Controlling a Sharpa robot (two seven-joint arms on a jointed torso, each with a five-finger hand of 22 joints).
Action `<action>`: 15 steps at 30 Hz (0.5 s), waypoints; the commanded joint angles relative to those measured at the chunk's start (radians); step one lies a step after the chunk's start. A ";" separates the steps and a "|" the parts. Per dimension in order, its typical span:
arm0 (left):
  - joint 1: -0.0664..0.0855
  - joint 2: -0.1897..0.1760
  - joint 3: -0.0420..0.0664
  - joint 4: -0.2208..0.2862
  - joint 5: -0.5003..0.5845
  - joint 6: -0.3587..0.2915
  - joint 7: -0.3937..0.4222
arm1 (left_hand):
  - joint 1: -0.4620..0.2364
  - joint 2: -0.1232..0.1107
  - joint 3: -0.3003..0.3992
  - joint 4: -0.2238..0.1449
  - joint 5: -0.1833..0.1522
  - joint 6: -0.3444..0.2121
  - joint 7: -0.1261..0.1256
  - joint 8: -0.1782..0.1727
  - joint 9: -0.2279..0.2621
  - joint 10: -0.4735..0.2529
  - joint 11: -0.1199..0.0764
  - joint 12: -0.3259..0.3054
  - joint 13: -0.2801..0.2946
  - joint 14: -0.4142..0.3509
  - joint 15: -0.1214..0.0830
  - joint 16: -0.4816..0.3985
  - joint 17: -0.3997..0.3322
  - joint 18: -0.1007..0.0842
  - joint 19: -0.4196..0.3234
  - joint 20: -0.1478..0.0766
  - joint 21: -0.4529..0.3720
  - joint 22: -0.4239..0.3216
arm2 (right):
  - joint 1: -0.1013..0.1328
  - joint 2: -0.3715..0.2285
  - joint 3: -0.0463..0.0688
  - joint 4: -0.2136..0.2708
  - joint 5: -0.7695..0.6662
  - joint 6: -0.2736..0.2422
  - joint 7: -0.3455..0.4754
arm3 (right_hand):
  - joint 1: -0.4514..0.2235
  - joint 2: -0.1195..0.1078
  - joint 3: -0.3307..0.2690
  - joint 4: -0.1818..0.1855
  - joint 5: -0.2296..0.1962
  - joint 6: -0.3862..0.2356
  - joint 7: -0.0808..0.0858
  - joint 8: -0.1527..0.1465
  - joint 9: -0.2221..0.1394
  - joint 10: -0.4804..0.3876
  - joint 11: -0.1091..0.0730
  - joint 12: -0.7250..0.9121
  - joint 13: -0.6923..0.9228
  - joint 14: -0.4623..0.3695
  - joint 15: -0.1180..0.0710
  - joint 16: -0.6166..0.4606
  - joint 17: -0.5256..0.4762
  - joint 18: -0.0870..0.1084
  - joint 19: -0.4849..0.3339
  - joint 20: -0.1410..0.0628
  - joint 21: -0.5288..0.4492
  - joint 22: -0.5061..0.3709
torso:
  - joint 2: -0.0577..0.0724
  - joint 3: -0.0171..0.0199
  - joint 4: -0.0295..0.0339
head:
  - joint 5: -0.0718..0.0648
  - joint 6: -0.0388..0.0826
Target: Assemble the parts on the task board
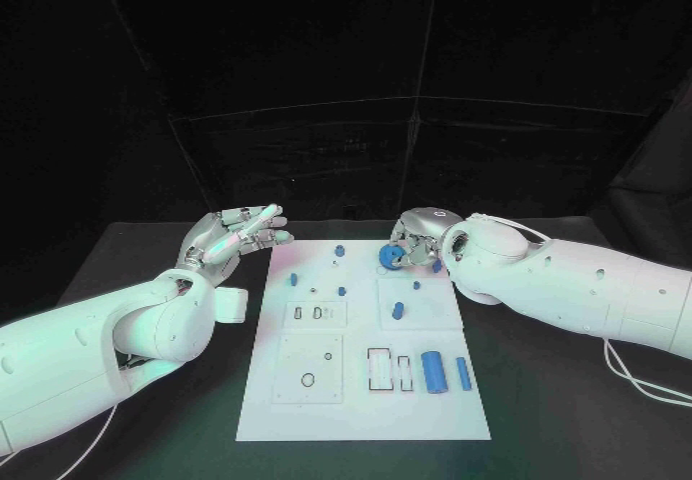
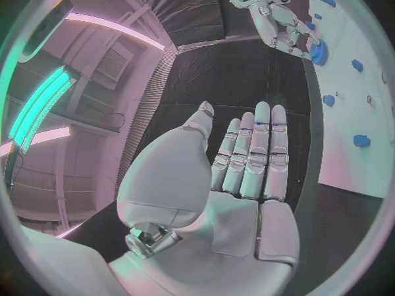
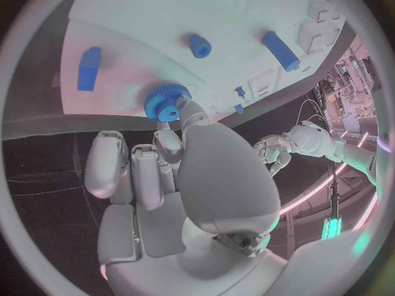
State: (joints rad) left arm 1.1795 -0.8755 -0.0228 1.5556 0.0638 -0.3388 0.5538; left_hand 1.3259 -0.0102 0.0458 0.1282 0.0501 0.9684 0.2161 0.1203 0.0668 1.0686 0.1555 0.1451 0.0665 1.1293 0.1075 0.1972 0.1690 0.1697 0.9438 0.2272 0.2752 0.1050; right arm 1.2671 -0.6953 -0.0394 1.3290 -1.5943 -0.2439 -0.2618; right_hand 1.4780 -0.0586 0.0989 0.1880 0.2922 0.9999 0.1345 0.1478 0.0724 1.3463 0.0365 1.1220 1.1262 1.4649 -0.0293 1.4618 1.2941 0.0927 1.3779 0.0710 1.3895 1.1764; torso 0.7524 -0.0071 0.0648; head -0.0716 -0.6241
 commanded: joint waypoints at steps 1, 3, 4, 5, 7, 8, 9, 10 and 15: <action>0.001 -0.001 0.001 0.002 -0.005 0.016 0.002 | -0.001 0.013 -0.001 -0.005 -0.001 0.006 0.003 -0.004 -0.001 0.002 0.006 -0.005 -0.001 0.000 0.006 -0.007 0.001 0.014 0.008 -0.001 -0.004 -0.001 | 0.003 -0.009 0.001 0.045 -0.026 -0.116 -0.028 | -0.024 0.006 0.009 0.007 0.000 0.015 -0.006 -0.004 -0.001 0.012 0.001 0.013 0.010 0.058 -0.007 0.007 0.004 -0.016 0.009 0.001 0.007 0.008 | -0.001 -0.0011 -0.0008 | 0.003 0.001; 0.001 -0.002 0.001 0.002 -0.005 0.017 0.002 | -0.001 0.013 -0.001 -0.005 -0.001 0.006 0.003 -0.004 -0.001 0.002 0.006 -0.005 -0.001 0.000 0.006 -0.007 0.001 0.014 0.008 -0.001 -0.004 -0.001 | 0.003 -0.010 0.001 0.066 -0.037 -0.135 -0.039 | -0.025 0.006 0.009 0.007 0.000 0.015 -0.006 -0.004 -0.001 0.013 0.001 0.015 0.013 0.059 -0.007 0.008 0.006 -0.017 0.011 0.001 0.009 0.013 | -0.001 -0.0015 0.0000 | 0.004 0.002; 0.001 -0.002 0.001 0.002 -0.005 0.017 0.002 | -0.001 0.013 -0.001 -0.005 -0.001 0.006 0.003 -0.004 -0.001 0.002 0.006 -0.005 -0.001 0.000 0.006 -0.007 0.001 0.014 0.008 -0.001 -0.004 -0.001 | 0.003 -0.008 0.001 0.076 -0.042 -0.142 -0.045 | -0.025 0.006 0.009 0.007 0.000 0.015 -0.006 -0.004 -0.001 0.013 0.001 0.015 0.013 0.059 -0.007 0.008 0.006 -0.017 0.011 0.001 0.009 0.013 | -0.001 -0.0018 0.0003 | 0.004 0.002; 0.001 -0.002 0.001 0.002 -0.005 0.017 0.002 | -0.001 0.013 -0.001 -0.005 -0.001 0.006 0.003 -0.004 -0.001 0.002 0.006 -0.005 -0.001 0.000 0.006 -0.007 0.001 0.014 0.008 -0.001 -0.004 -0.001 | 0.003 -0.006 0.001 0.082 -0.046 -0.146 -0.049 | -0.025 0.006 0.011 0.007 0.000 0.016 -0.006 -0.004 -0.001 0.014 0.001 0.017 0.015 0.059 -0.007 0.008 0.007 -0.018 0.013 0.001 0.011 0.017 | -0.001 -0.0013 0.0010 | 0.004 0.003; 0.001 -0.003 0.001 0.002 -0.005 0.017 0.001 | -0.001 0.013 -0.001 -0.005 -0.001 0.006 0.003 -0.004 -0.001 0.002 0.006 -0.005 -0.001 0.000 0.006 -0.007 0.001 0.014 0.008 -0.001 -0.004 -0.001 | 0.003 0.008 0.001 0.088 -0.055 -0.151 -0.057 | -0.025 0.006 0.012 0.007 0.001 0.016 -0.007 -0.004 -0.001 0.014 0.000 0.017 0.015 0.059 -0.007 0.008 0.008 -0.018 0.014 0.001 0.012 0.019 | 0.000 -0.0003 0.0014 | 0.006 0.004; 0.001 -0.003 0.001 0.002 -0.005 0.017 0.001 | -0.001 0.013 -0.001 -0.005 -0.001 0.006 0.003 -0.004 -0.001 0.002 0.006 -0.005 -0.001 0.000 0.006 -0.007 0.001 0.014 0.008 -0.001 -0.004 -0.001 | 0.003 0.017 0.001 0.088 -0.058 -0.150 -0.059 | -0.025 0.006 0.012 0.007 0.001 0.016 -0.007 -0.004 -0.001 0.014 0.000 0.017 0.015 0.059 -0.007 0.008 0.008 -0.018 0.014 0.001 0.012 0.019 | 0.000 -0.0007 0.0016 | 0.006 0.004; 0.001 -0.003 0.001 0.002 -0.005 0.018 0.001 | -0.001 0.013 -0.001 -0.005 -0.001 0.006 0.003 -0.004 -0.001 0.002 0.006 -0.005 -0.001 0.000 0.006 -0.007 0.001 0.014 0.008 -0.001 -0.004 -0.001 | 0.003 0.028 0.001 0.085 -0.062 -0.149 -0.061 | -0.024 0.006 0.014 0.006 0.001 0.017 -0.007 -0.005 -0.001 0.014 0.000 0.017 0.015 0.059 -0.007 0.008 0.007 -0.018 0.014 0.001 0.012 0.019 | 0.000 -0.0006 0.0022 | 0.007 0.004; 0.001 -0.003 0.001 0.002 -0.005 0.018 0.001 | -0.001 0.013 -0.001 -0.005 -0.001 0.006 0.003 -0.004 -0.001 0.002 0.006 -0.005 -0.001 0.000 0.006 -0.007 0.001 0.014 0.008 -0.001 -0.004 -0.001 | 0.003 0.039 0.002 0.081 -0.064 -0.148 -0.061 | -0.024 0.006 0.014 0.006 0.001 0.017 -0.007 -0.005 -0.001 0.014 0.000 0.017 0.015 0.059 -0.007 0.008 0.007 -0.018 0.014 0.001 0.012 0.019 | 0.000 -0.0006 0.0029 | 0.007 0.003; 0.002 -0.001 0.001 0.002 -0.005 0.021 -0.001 | -0.001 0.013 -0.001 -0.005 -0.001 0.006 0.003 -0.004 -0.001 0.002 0.006 -0.005 -0.001 0.000 0.006 -0.007 0.001 0.014 0.008 -0.001 -0.004 -0.001 | 0.003 0.096 0.002 0.046 -0.070 -0.141 -0.057 | -0.025 0.007 0.017 0.007 0.000 0.017 -0.007 -0.005 -0.002 0.015 0.000 0.018 0.017 0.059 -0.007 0.009 0.009 -0.019 0.015 0.001 0.013 0.020 | 0.000 -0.0015 0.0035 | 0.011 0.001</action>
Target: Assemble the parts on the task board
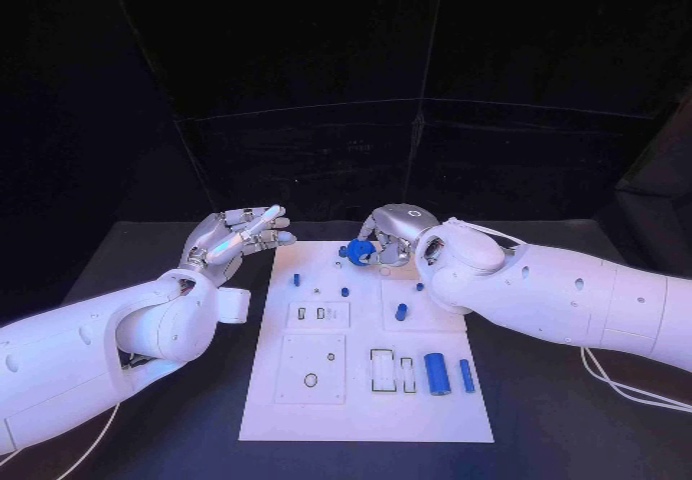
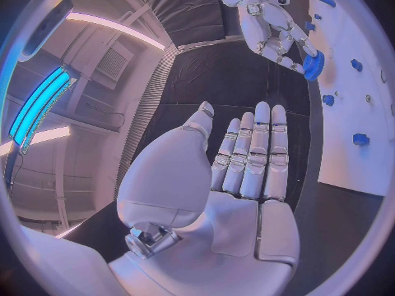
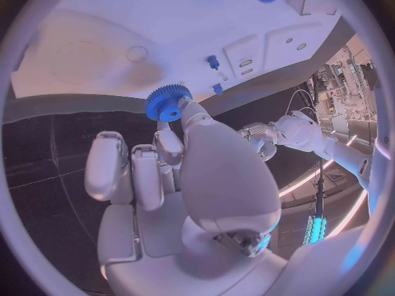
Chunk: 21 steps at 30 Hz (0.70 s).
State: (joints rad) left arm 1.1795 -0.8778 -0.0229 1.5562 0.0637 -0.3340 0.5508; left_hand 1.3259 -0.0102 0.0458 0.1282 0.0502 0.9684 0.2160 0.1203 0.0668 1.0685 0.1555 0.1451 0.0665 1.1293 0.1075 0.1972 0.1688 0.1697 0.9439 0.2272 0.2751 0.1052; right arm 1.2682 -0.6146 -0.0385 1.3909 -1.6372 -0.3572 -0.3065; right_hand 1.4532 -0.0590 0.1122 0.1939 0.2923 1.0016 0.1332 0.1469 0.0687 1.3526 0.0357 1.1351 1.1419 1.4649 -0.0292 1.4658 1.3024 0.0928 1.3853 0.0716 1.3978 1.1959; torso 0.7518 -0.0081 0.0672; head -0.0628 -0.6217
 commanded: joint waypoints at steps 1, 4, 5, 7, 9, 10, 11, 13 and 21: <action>0.002 0.002 0.001 0.001 -0.005 0.016 0.002 | -0.001 0.013 -0.001 -0.005 -0.001 0.006 0.003 -0.004 -0.001 0.002 0.006 -0.005 -0.001 0.000 0.006 -0.007 0.001 0.014 0.008 -0.001 -0.004 -0.001 | 0.002 0.025 0.001 -0.023 -0.028 -0.026 -0.012 | 0.000 0.007 0.004 0.001 0.000 0.016 -0.006 -0.004 0.002 0.009 0.001 0.004 0.001 0.059 -0.008 0.005 0.001 -0.019 0.008 0.000 0.004 0.001 | 0.001 -0.0007 0.0010 | 0.002 -0.002; 0.002 0.003 0.001 0.001 -0.005 0.015 0.001 | -0.002 0.013 -0.001 -0.006 -0.001 0.006 0.003 -0.005 -0.001 0.003 0.006 -0.007 -0.001 0.000 0.006 -0.008 0.002 0.014 0.008 -0.001 -0.005 -0.002 | 0.002 0.059 0.000 -0.053 -0.024 -0.009 -0.006 | -0.002 0.007 0.007 0.002 -0.001 0.015 -0.005 -0.006 0.002 0.009 0.001 0.004 0.002 0.060 -0.008 0.006 0.002 -0.019 0.008 0.000 0.005 0.002 | 0.001 -0.0008 0.0006 | 0.004 -0.001; 0.002 0.003 0.001 0.000 -0.005 0.015 0.001 | -0.002 0.013 -0.001 -0.006 -0.001 0.006 0.003 -0.005 -0.001 0.003 0.006 -0.007 -0.001 0.000 0.006 -0.008 0.002 0.014 0.008 -0.001 -0.005 -0.002 | 0.002 0.074 0.000 -0.067 -0.022 0.000 -0.004 | -0.003 0.008 0.008 0.002 -0.001 0.015 -0.005 -0.006 0.001 0.009 0.001 0.005 0.002 0.060 -0.008 0.005 0.002 -0.019 0.008 0.000 0.005 0.002 | 0.001 -0.0004 -0.0001 | 0.005 -0.001; 0.002 0.004 0.001 -0.001 -0.005 0.014 0.000 | -0.002 0.013 -0.001 -0.006 -0.001 0.006 0.003 -0.005 -0.001 0.003 0.006 -0.007 -0.001 0.000 0.006 -0.008 0.002 0.014 0.008 -0.001 -0.005 -0.002 | 0.001 0.098 0.000 -0.090 -0.018 0.015 0.001 | -0.003 0.008 0.009 0.002 -0.001 0.015 -0.005 -0.007 0.001 0.008 0.001 0.004 0.002 0.060 -0.008 0.006 0.002 -0.019 0.008 0.000 0.005 0.003 | 0.002 -0.0004 0.0006 | 0.005 -0.001; 0.002 0.004 0.001 -0.002 -0.005 0.014 0.000 | -0.002 0.013 -0.001 -0.006 -0.001 0.006 0.003 -0.005 -0.001 0.003 0.006 -0.007 -0.001 0.000 0.006 -0.008 0.002 0.014 0.008 -0.001 -0.005 -0.002 | 0.000 0.114 0.000 -0.106 -0.016 0.026 0.005 | -0.004 0.008 0.012 0.002 -0.003 0.014 -0.005 -0.008 0.001 0.008 0.001 0.004 0.003 0.060 -0.007 0.005 0.001 -0.019 0.008 0.000 0.005 0.002 | 0.002 0.0001 0.0014 | 0.008 -0.003; 0.002 0.005 0.001 -0.002 -0.005 0.014 0.000 | -0.002 0.013 -0.001 -0.006 -0.001 0.006 0.003 -0.005 -0.001 0.003 0.006 -0.007 -0.001 0.000 0.006 -0.008 0.002 0.014 0.008 -0.001 -0.005 -0.002 | -0.001 0.121 0.000 -0.113 -0.015 0.031 0.006 | -0.004 0.008 0.012 0.002 -0.003 0.014 -0.005 -0.008 0.001 0.008 0.001 0.004 0.003 0.060 -0.007 0.005 0.001 -0.019 0.008 0.000 0.005 0.002 | 0.001 -0.0001 0.0006 | 0.009 -0.004; 0.002 0.005 0.001 -0.002 -0.005 0.014 0.000 | -0.002 0.013 -0.001 -0.006 -0.001 0.006 0.003 -0.005 -0.001 0.003 0.006 -0.007 -0.001 0.000 0.006 -0.008 0.002 0.014 0.008 -0.001 -0.005 -0.002 | -0.002 0.124 0.000 -0.116 -0.015 0.034 0.007 | -0.004 0.008 0.012 0.002 -0.003 0.014 -0.005 -0.008 0.001 0.008 0.001 0.004 0.003 0.060 -0.007 0.005 0.001 -0.019 0.008 0.000 0.005 0.002 | 0.001 -0.0001 0.0014 | 0.009 -0.004; 0.002 0.005 0.001 -0.003 -0.005 0.013 -0.001 | -0.002 0.013 -0.001 -0.006 -0.001 0.006 0.003 -0.005 -0.001 0.003 0.006 -0.007 -0.001 0.000 0.006 -0.008 0.002 0.014 0.008 -0.001 -0.005 -0.002 | -0.003 0.134 -0.001 -0.126 -0.014 0.045 0.008 | -0.005 0.008 0.014 0.002 -0.005 0.013 -0.005 -0.009 0.001 0.008 0.002 0.005 0.003 0.059 -0.007 0.005 0.001 -0.019 0.009 0.000 0.005 0.002 | 0.000 -0.0004 0.0004 | 0.010 -0.005; 0.002 0.005 0.001 -0.003 -0.005 0.013 -0.001 | -0.002 0.013 -0.001 -0.006 -0.001 0.006 0.003 -0.005 -0.001 0.003 0.006 -0.007 -0.001 0.000 0.006 -0.008 0.002 0.014 0.008 -0.001 -0.005 -0.002 | -0.006 0.150 -0.001 -0.139 -0.006 0.094 0.015 | -0.014 -0.001 0.019 0.002 -0.018 0.011 -0.003 -0.014 -0.001 0.007 0.003 0.003 0.005 0.059 -0.006 0.006 0.002 -0.019 0.009 0.001 0.005 0.003 | 0.001 0.0003 -0.0038 | 0.014 -0.004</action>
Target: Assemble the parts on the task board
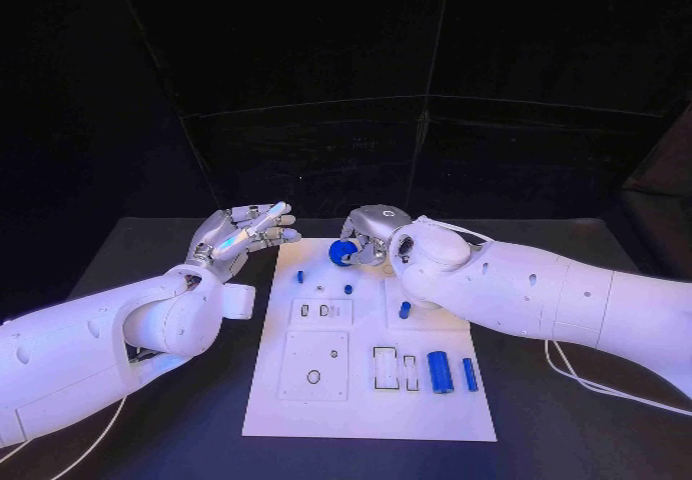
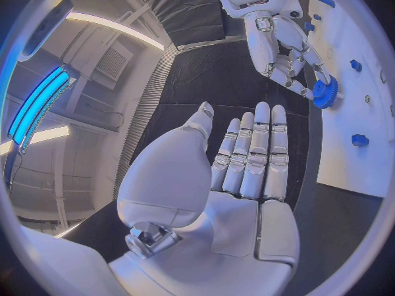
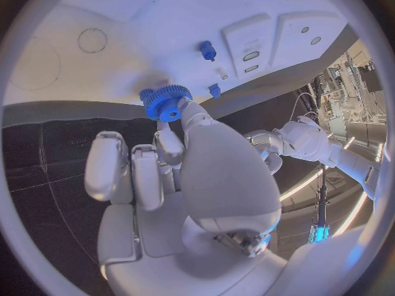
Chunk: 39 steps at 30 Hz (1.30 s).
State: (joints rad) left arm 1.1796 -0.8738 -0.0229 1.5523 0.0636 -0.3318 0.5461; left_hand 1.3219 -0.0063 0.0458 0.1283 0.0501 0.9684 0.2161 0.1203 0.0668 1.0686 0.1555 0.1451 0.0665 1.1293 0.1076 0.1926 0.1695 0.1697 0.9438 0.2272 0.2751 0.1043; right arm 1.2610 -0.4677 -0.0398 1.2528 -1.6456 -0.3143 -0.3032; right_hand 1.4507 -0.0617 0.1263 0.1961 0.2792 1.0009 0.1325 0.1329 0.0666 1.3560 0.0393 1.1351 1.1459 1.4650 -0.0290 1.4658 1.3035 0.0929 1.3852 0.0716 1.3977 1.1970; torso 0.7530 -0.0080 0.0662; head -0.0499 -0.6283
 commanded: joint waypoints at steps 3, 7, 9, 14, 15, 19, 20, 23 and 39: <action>0.002 0.001 0.001 -0.001 -0.005 0.011 0.003 | 0.002 0.010 -0.002 -0.006 -0.001 0.006 0.003 -0.006 -0.001 0.003 0.006 -0.007 -0.001 0.000 0.007 -0.005 0.001 0.014 0.008 -0.001 -0.006 -0.001 | 0.000 0.006 0.000 -0.002 0.004 0.066 0.014 | -0.019 -0.002 0.007 0.001 -0.010 0.011 -0.001 -0.004 0.001 0.002 0.001 0.001 0.001 0.059 -0.005 0.005 0.000 -0.019 0.009 0.001 0.005 0.002 | 0.000 0.0005 -0.0027 | 0.000 0.003; 0.002 0.001 0.001 -0.005 -0.005 0.011 0.003 | 0.002 0.010 -0.002 -0.006 -0.001 0.006 0.003 -0.006 -0.001 0.003 0.006 -0.007 -0.001 0.000 0.007 -0.005 0.001 0.014 0.008 -0.001 -0.006 -0.001 | -0.002 0.009 -0.001 -0.004 0.005 0.077 0.013 | -0.029 -0.008 0.008 0.003 -0.021 0.008 0.000 -0.008 0.001 0.001 0.002 0.000 0.001 0.059 -0.004 0.005 0.000 -0.019 0.008 0.002 0.005 0.001 | 0.000 0.0009 -0.0017 | 0.001 0.001; 0.002 0.000 0.001 -0.007 -0.005 0.011 0.003 | 0.002 0.010 -0.002 -0.006 -0.001 0.006 0.003 -0.006 -0.001 0.003 0.006 -0.007 -0.001 0.000 0.007 -0.005 0.001 0.014 0.008 -0.001 -0.006 -0.001 | -0.004 0.012 -0.001 -0.007 0.005 0.076 0.011 | -0.035 -0.012 0.008 0.004 -0.028 0.004 0.001 -0.012 0.000 0.001 0.003 -0.002 0.001 0.059 -0.003 0.006 0.001 -0.019 0.008 0.003 0.005 0.001 | 0.000 0.0010 -0.0013 | 0.001 0.000; 0.002 0.000 0.001 -0.010 -0.005 0.011 0.003 | 0.002 0.010 -0.002 -0.006 -0.001 0.006 0.003 -0.006 -0.001 0.003 0.006 -0.007 -0.001 0.000 0.007 -0.005 0.001 0.014 0.008 -0.001 -0.006 -0.001 | -0.005 0.018 -0.001 -0.016 0.006 0.071 0.008 | -0.048 -0.020 0.007 0.004 -0.055 -0.012 0.005 -0.026 -0.001 -0.005 0.007 -0.012 -0.004 0.060 0.000 0.008 0.007 -0.019 0.007 0.006 0.004 0.000 | -0.001 0.0009 -0.0001 | 0.003 -0.002; 0.002 0.000 0.001 -0.010 -0.005 0.011 0.002 | 0.002 0.010 -0.002 -0.006 -0.001 0.006 0.003 -0.006 -0.001 0.003 0.006 -0.007 -0.001 0.000 0.007 -0.005 0.001 0.014 0.008 -0.001 -0.006 -0.001 | -0.005 0.020 -0.001 -0.019 0.006 0.071 0.007 | -0.056 -0.023 0.005 0.007 -0.077 -0.017 0.006 -0.030 -0.001 -0.007 0.008 -0.014 -0.006 0.060 0.001 0.008 0.008 -0.019 0.007 0.007 0.004 0.000 | -0.001 0.0008 -0.0001 | 0.003 -0.002; 0.002 0.000 0.001 -0.012 -0.005 0.013 0.001 | 0.001 0.010 -0.003 -0.006 -0.001 0.006 0.003 -0.006 -0.001 0.003 0.006 -0.008 -0.001 0.000 0.007 -0.005 0.001 0.014 0.009 -0.001 -0.006 -0.002 | -0.006 0.025 -0.001 -0.031 0.006 0.065 -0.005 | -0.105 -0.042 -0.027 0.030 -0.172 -0.054 0.014 -0.055 -0.002 -0.019 0.018 -0.034 -0.019 0.062 0.009 0.015 0.027 -0.019 0.004 0.013 0.002 -0.003 | 0.000 0.0004 -0.0016 | 0.004 -0.002; 0.002 0.000 0.001 -0.012 -0.005 0.013 0.001 | 0.001 0.010 -0.003 -0.006 -0.001 0.006 0.003 -0.006 -0.001 0.003 0.006 -0.008 -0.001 0.000 0.007 -0.005 0.001 0.014 0.009 -0.001 -0.006 -0.002 | -0.006 0.026 -0.001 -0.033 0.006 0.063 -0.007 | -0.109 -0.043 -0.032 0.033 -0.179 -0.059 0.016 -0.058 -0.002 -0.020 0.019 -0.034 -0.019 0.063 0.011 0.016 0.030 -0.018 0.004 0.015 0.001 -0.003 | 0.000 0.0005 -0.0020 | 0.004 -0.002; 0.002 0.000 0.001 -0.012 -0.005 0.014 0.000 | 0.001 0.010 -0.003 -0.006 -0.001 0.006 0.003 -0.006 -0.001 0.003 0.006 -0.008 -0.001 0.000 0.007 -0.005 0.001 0.014 0.009 -0.001 -0.006 -0.002 | -0.006 0.028 -0.001 -0.037 0.007 0.063 -0.011 | -0.120 -0.049 -0.050 0.044 -0.195 -0.074 0.021 -0.067 -0.001 -0.025 0.024 -0.041 -0.023 0.064 0.015 0.019 0.038 -0.018 0.003 0.019 0.001 -0.004 | 0.000 0.0007 -0.0016 | 0.004 -0.003; 0.002 -0.005 0.001 -0.008 -0.005 0.015 -0.002 | 0.001 0.010 -0.003 -0.006 -0.001 0.006 0.003 -0.007 -0.001 0.003 0.006 -0.008 -0.001 0.000 0.007 -0.006 0.001 0.014 0.009 -0.001 -0.006 -0.002 | -0.006 -0.045 -0.002 0.036 0.064 -0.050 0.037 | -0.122 -0.045 -0.092 0.084 -0.139 -0.079 0.024 -0.063 0.003 -0.012 0.028 -0.010 0.011 0.065 0.020 0.025 0.052 -0.020 0.008 0.026 0.007 0.009 | -0.001 0.0023 -0.0051 | 0.006 -0.001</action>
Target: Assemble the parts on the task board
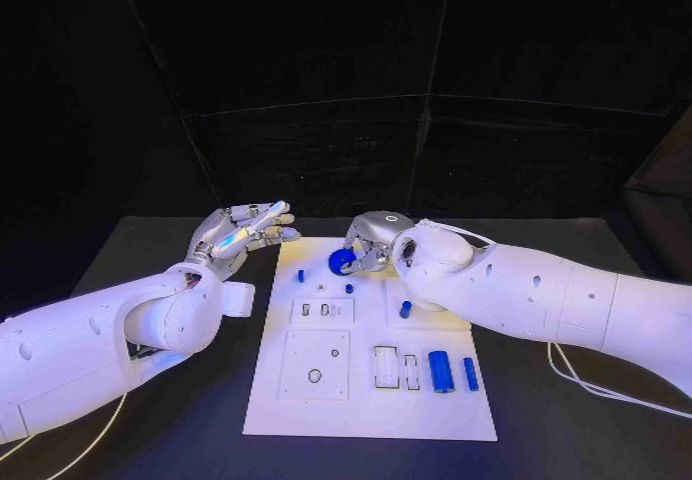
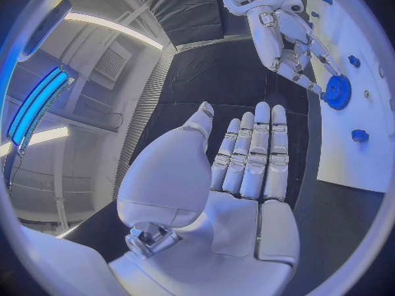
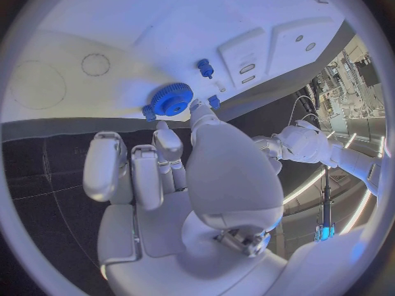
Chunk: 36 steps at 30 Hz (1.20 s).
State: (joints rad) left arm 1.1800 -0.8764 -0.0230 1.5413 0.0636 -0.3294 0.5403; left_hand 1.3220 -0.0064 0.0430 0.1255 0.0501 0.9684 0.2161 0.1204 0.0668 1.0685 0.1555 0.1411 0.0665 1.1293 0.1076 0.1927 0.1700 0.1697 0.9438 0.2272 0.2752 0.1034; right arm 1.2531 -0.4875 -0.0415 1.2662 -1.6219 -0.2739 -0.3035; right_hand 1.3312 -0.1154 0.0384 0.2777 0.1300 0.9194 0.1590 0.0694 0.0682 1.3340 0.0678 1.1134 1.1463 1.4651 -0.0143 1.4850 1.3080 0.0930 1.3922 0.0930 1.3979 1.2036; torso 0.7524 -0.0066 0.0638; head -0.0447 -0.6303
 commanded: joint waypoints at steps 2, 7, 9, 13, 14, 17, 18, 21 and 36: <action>0.002 -0.004 0.001 0.004 -0.005 0.013 0.004 | 0.001 0.010 0.000 -0.004 0.000 0.006 0.003 -0.007 -0.001 0.003 0.006 -0.005 -0.001 0.000 0.007 -0.007 0.001 0.014 0.009 -0.001 -0.007 -0.002 | 0.002 -0.057 0.000 0.046 0.074 -0.115 0.070 | 0.007 0.017 -0.004 0.000 0.027 0.009 -0.004 0.003 0.003 0.018 -0.002 0.027 0.025 0.066 0.004 0.006 0.049 -0.020 0.002 0.004 0.009 0.005 | -0.001 0.0006 -0.0041 | 0.001 0.003; 0.002 -0.012 0.001 0.010 -0.005 0.010 0.004 | 0.001 0.010 0.000 -0.004 0.000 0.006 0.003 -0.007 -0.001 0.003 0.006 -0.005 -0.001 0.000 0.007 -0.007 0.001 0.014 0.009 -0.001 -0.007 -0.002 | 0.003 -0.142 0.000 0.103 0.154 -0.099 0.139 | 0.031 0.028 -0.004 -0.016 0.047 0.005 -0.003 -0.003 0.000 0.020 -0.002 0.035 0.035 0.067 0.003 0.010 0.060 -0.021 0.003 0.003 0.010 0.008 | 0.000 0.0018 -0.0132 | 0.006 0.011; 0.002 -0.013 0.001 0.010 -0.005 0.010 0.003 | 0.001 0.010 0.000 -0.004 0.000 0.006 0.003 -0.007 -0.001 0.003 0.006 -0.005 -0.001 0.000 0.007 -0.007 0.001 0.014 0.009 -0.001 -0.007 -0.002 | 0.003 -0.154 0.000 0.113 0.166 -0.084 0.141 | 0.030 0.030 -0.008 -0.016 0.052 -0.001 -0.001 -0.005 -0.001 0.020 -0.001 0.035 0.036 0.067 0.004 0.011 0.061 -0.021 0.003 0.003 0.010 0.008 | 0.000 0.0036 -0.0170 | 0.008 0.011; 0.002 -0.010 0.001 0.010 -0.005 0.012 0.003 | 0.001 0.010 0.000 -0.004 0.000 0.006 0.003 -0.007 -0.001 0.003 0.006 -0.005 -0.001 0.000 0.007 -0.007 0.001 0.014 0.009 -0.001 -0.007 -0.002 | 0.003 -0.156 0.000 0.120 0.178 -0.046 0.132 | 0.024 0.034 -0.016 -0.011 0.063 -0.016 0.000 -0.008 -0.003 0.021 0.001 0.038 0.039 0.068 0.006 0.012 0.064 -0.021 0.003 0.005 0.011 0.009 | 0.000 0.0038 -0.0110 | 0.001 0.012; 0.002 -0.009 0.001 0.009 -0.005 0.013 0.003 | 0.001 0.011 0.000 -0.005 0.000 0.006 0.003 -0.007 -0.001 0.003 0.006 -0.005 -0.001 0.000 0.007 -0.007 0.001 0.014 0.009 0.000 -0.007 -0.002 | 0.003 -0.151 0.000 0.117 0.180 -0.035 0.128 | 0.022 0.036 -0.019 -0.009 0.065 -0.021 -0.001 -0.009 -0.003 0.021 0.001 0.039 0.041 0.068 0.006 0.012 0.065 -0.021 0.003 0.005 0.011 0.009 | 0.000 0.0042 -0.0107 | 0.002 0.013; 0.002 -0.006 0.001 0.008 -0.005 0.014 0.003 | 0.001 0.011 0.000 -0.005 0.000 0.007 0.003 -0.008 -0.001 0.004 0.006 -0.005 -0.001 0.000 0.007 -0.007 0.001 0.014 0.009 0.000 -0.007 -0.002 | 0.003 -0.135 0.000 0.106 0.183 -0.012 0.121 | 0.019 0.039 -0.023 -0.007 0.071 -0.043 -0.003 -0.010 -0.005 0.023 -0.001 0.043 0.045 0.068 0.005 0.013 0.067 -0.021 0.004 0.005 0.011 0.010 | 0.001 0.0027 -0.0108 | 0.002 0.013; 0.002 -0.005 0.001 0.007 -0.005 0.015 0.002 | 0.001 0.011 0.000 -0.005 0.000 0.007 0.003 -0.008 -0.001 0.004 0.006 -0.005 -0.001 0.000 0.007 -0.007 0.001 0.014 0.009 0.000 -0.007 -0.002 | 0.003 -0.127 0.000 0.100 0.183 -0.003 0.118 | 0.019 0.040 -0.024 -0.007 0.072 -0.054 -0.003 -0.011 -0.005 0.024 -0.001 0.045 0.047 0.068 0.005 0.013 0.068 -0.021 0.004 0.005 0.011 0.010 | 0.001 0.0025 -0.0108 | 0.002 0.012; 0.002 -0.002 0.001 0.006 -0.005 0.016 0.002 | 0.001 0.011 0.000 -0.005 0.000 0.007 0.003 -0.008 -0.001 0.004 0.006 -0.005 -0.001 0.000 0.007 -0.007 0.001 0.014 0.009 0.000 -0.007 -0.002 | 0.003 -0.102 0.000 0.081 0.185 0.025 0.111 | 0.020 0.045 -0.026 -0.007 0.075 -0.095 -0.007 -0.013 -0.008 0.027 -0.004 0.051 0.053 0.069 0.003 0.015 0.072 -0.022 0.005 0.004 0.013 0.012 | 0.001 0.0020 -0.0091 | 0.002 0.010; 0.002 0.003 0.001 0.002 -0.005 0.017 0.001 | 0.002 0.012 0.000 -0.006 0.000 0.007 0.002 -0.008 -0.001 0.004 0.006 -0.005 -0.001 0.000 0.007 -0.008 0.002 0.014 0.009 0.000 -0.008 -0.002 | 0.003 -0.013 0.000 0.002 0.176 0.137 0.049 | 0.022 0.072 -0.032 -0.013 0.096 -0.213 -0.021 -0.018 -0.014 0.042 -0.018 0.078 0.080 0.073 -0.008 0.021 0.090 -0.023 0.010 -0.007 0.018 0.022 | 0.000 0.0001 -0.0103 | 0.005 0.004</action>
State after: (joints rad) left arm 1.1800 -0.8749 -0.0230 1.5425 0.0635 -0.3255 0.5368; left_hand 1.3261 -0.0024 0.0431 0.1256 0.0501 0.9684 0.2161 0.1163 0.0668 1.0686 0.1555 0.1411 0.0666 1.1293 0.1076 0.1888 0.1706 0.1697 0.9438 0.2272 0.2711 0.1025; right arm 1.2537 -0.5045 -0.0420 1.2728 -1.4456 -0.1901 -0.2255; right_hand 1.3553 -0.0522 0.0129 0.2647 0.2208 0.7105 0.1383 0.0578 0.0550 1.3705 0.0499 1.1881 1.2256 1.4651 -0.0144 1.5006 1.3076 0.0771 1.3960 0.0892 1.4096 1.2251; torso 0.7530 -0.0064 0.0537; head -0.0395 -0.6257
